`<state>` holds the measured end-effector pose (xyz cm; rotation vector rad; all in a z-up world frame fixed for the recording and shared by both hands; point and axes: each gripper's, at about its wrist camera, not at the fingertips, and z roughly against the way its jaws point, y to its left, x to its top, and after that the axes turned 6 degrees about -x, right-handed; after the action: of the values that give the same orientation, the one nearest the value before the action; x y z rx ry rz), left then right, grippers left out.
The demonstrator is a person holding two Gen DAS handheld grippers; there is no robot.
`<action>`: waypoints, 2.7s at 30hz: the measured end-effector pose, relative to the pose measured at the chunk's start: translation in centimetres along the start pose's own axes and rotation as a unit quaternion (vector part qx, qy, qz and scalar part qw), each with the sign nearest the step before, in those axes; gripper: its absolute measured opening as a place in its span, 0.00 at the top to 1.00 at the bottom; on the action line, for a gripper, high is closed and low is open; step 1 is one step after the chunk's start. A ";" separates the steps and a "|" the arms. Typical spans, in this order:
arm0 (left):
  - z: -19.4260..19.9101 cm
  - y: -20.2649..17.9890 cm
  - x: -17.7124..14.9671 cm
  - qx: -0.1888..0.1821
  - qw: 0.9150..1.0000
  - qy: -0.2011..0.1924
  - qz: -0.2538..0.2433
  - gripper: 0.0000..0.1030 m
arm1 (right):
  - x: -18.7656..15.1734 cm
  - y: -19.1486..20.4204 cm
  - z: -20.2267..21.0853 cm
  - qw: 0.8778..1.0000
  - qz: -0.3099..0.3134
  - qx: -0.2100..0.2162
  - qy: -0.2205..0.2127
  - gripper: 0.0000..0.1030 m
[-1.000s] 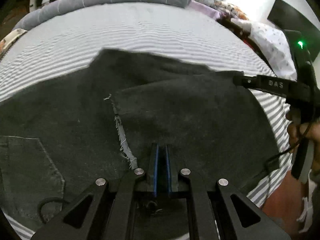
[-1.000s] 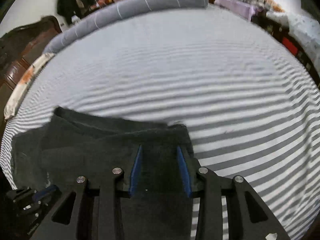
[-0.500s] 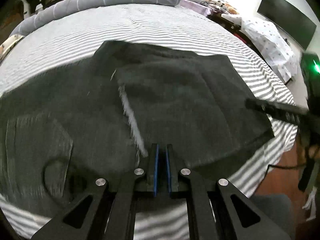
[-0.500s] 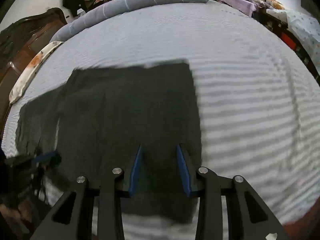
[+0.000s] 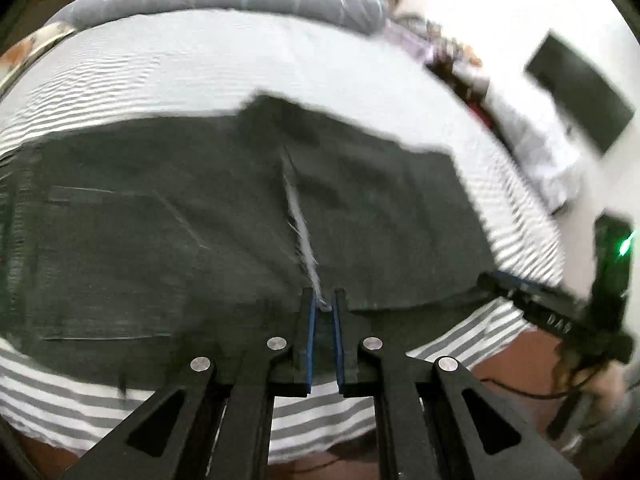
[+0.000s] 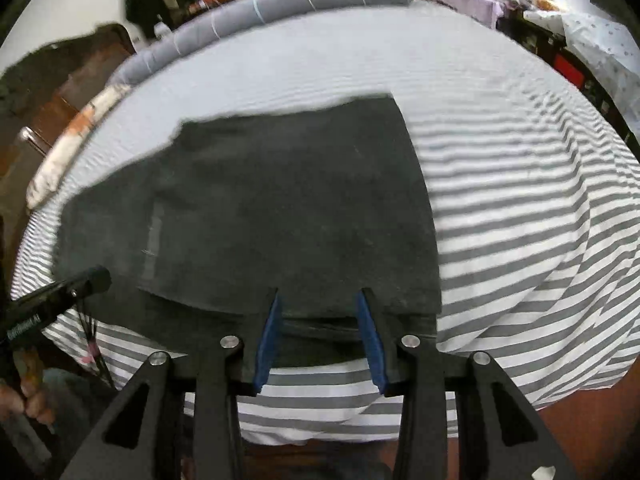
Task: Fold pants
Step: 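Grasp the elastic waistband cuff with the left tool and lift it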
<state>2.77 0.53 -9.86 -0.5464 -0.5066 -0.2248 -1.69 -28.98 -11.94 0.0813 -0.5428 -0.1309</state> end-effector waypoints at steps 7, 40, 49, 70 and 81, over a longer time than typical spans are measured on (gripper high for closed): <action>10.7 11.5 0.2 -0.004 0.984 -0.108 0.140 0.77 | -0.6 3.3 3.8 0.997 -0.029 0.058 -0.034 0.50; 10.4 30.4 -8.5 -0.141 0.874 -0.186 0.426 0.61 | -0.7 17.4 6.9 0.994 -0.005 0.108 -0.016 0.48; 9.8 29.3 -5.4 -0.096 0.896 -0.190 0.389 0.61 | -1.7 17.0 2.5 0.990 -0.015 0.140 0.022 0.48; 7.9 29.7 0.0 -0.027 0.910 -0.204 0.361 0.81 | 0.0 14.9 -1.9 0.985 -0.058 0.155 0.041 0.47; 12.9 17.5 5.6 -0.017 0.946 -0.211 0.245 0.83 | 1.0 10.1 0.3 0.981 -0.100 0.168 -0.002 0.47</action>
<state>8.27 21.78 -5.15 -0.7416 -0.7639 0.3694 0.05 -19.11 -10.00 0.4668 -0.5572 -0.2345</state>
